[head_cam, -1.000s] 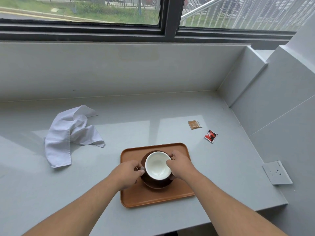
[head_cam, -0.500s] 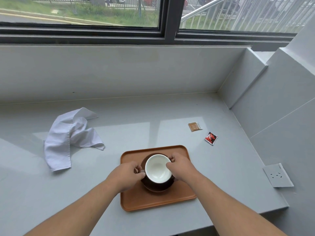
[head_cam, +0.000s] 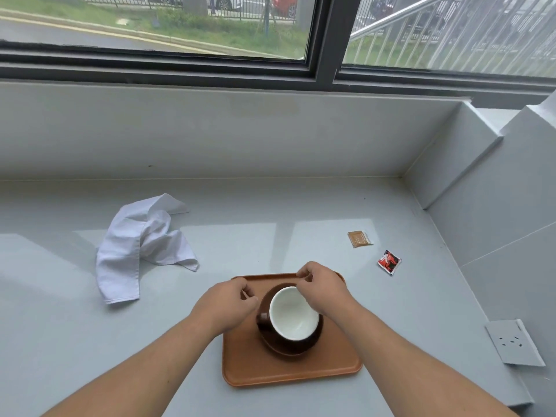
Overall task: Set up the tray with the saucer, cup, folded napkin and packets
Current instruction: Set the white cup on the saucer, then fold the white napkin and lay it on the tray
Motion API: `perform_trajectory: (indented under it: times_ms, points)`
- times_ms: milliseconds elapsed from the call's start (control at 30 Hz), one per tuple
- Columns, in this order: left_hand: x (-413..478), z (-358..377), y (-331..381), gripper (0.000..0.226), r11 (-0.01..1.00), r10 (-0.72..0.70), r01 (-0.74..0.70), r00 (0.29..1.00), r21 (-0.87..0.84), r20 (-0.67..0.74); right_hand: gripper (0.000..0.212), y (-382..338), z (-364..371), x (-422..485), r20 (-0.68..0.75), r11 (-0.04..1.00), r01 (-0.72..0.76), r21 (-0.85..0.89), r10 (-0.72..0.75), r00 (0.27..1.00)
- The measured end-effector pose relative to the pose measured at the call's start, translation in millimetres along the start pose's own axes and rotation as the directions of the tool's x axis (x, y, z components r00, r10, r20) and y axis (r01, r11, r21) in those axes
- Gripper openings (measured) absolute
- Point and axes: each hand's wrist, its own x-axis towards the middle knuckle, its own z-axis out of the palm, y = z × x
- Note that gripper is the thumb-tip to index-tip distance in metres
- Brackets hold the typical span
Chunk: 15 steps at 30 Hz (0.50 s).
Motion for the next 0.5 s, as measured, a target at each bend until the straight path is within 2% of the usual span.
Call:
perform_trajectory:
  times_ms: [100,267,400,500]
  points:
    - [4,-13,-11,0.020,1.000,-0.008,0.008,0.998,0.001,-0.061,0.023,-26,5,11,0.035,0.998,0.060,-0.020,-0.060,0.998]
    - [14,-42,-38,0.044,0.996,-0.067,0.077,0.972,0.036,-0.225,0.026,-77,30,30,0.077,0.975,0.207,-0.080,-0.201,0.977]
    - [24,-74,-61,0.056,0.986,-0.151,0.168,0.880,-0.001,-0.450,0.030,-120,59,43,0.137,0.945,0.301,-0.131,-0.284,0.949]
    - [34,-100,-83,0.064,0.967,-0.193,0.251,0.818,0.035,-0.543,0.031,-147,81,50,0.175,0.920,0.359,-0.159,-0.331,0.927]
